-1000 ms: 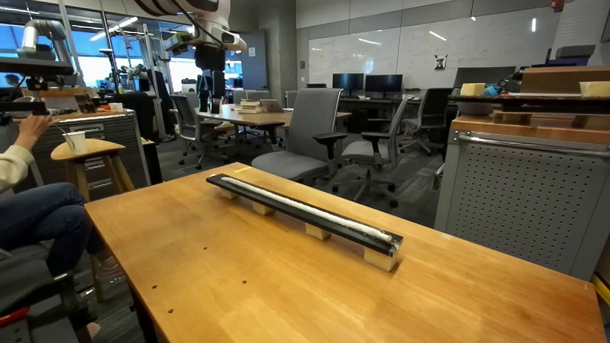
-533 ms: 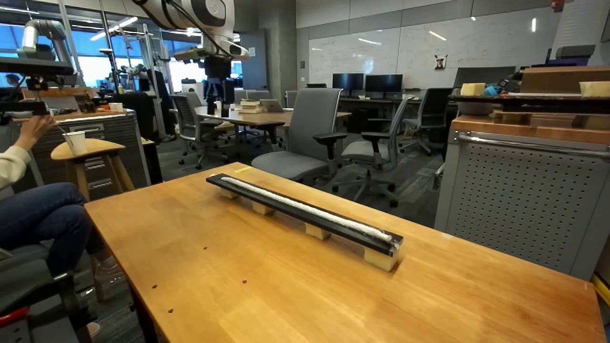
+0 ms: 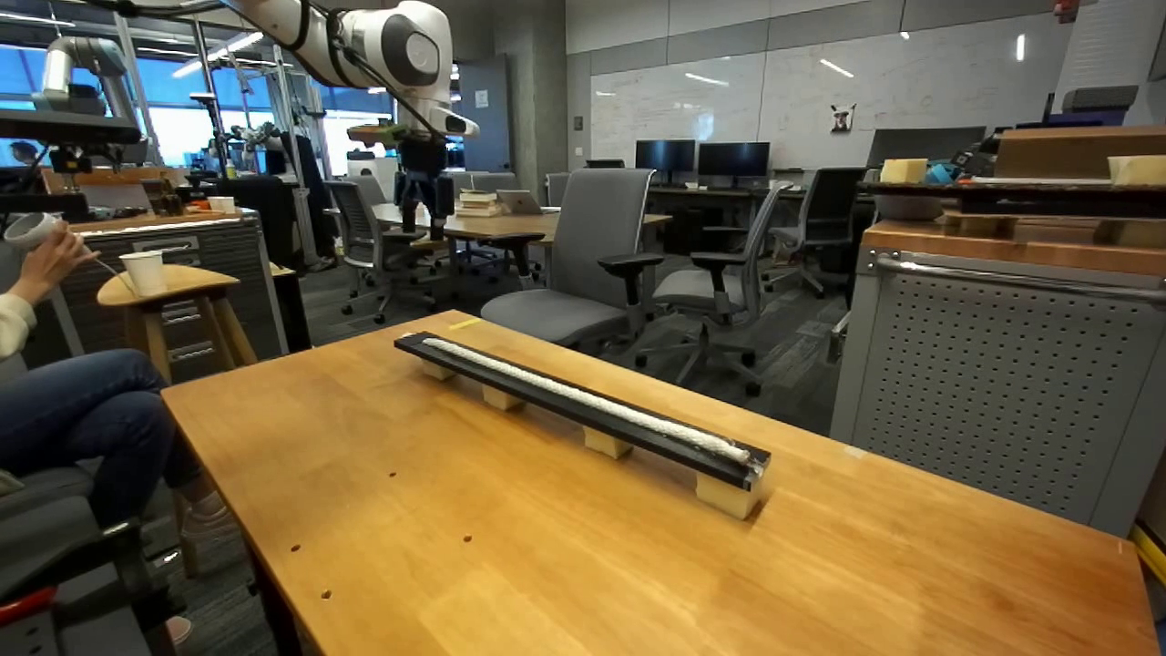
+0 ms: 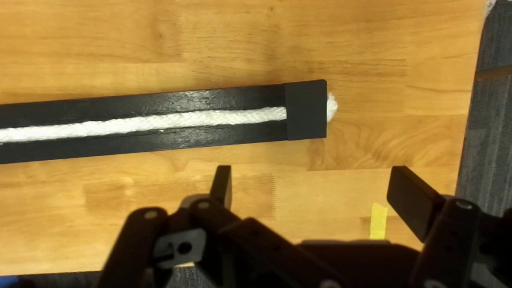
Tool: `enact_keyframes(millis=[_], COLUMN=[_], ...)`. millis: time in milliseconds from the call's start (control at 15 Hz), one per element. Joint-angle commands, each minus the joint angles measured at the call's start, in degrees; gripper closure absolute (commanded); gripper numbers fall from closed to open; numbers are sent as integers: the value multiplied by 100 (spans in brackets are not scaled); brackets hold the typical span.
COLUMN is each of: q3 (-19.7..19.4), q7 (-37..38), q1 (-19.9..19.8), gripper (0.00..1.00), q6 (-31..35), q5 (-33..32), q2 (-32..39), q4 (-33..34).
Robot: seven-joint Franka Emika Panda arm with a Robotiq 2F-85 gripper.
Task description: Lay the white object along the black object and press down on it
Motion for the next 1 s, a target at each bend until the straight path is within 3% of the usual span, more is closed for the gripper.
enact_keyframes(millis=[0, 400, 933], q3=[-141, -264, -364], q7=[216, 499, 829], q1=[256, 510, 469], gripper=[0, 0, 0], q6=[0, 151, 225], q5=[7, -29, -154], q2=[713, 1249, 1541], q4=[926, 1446, 1524])
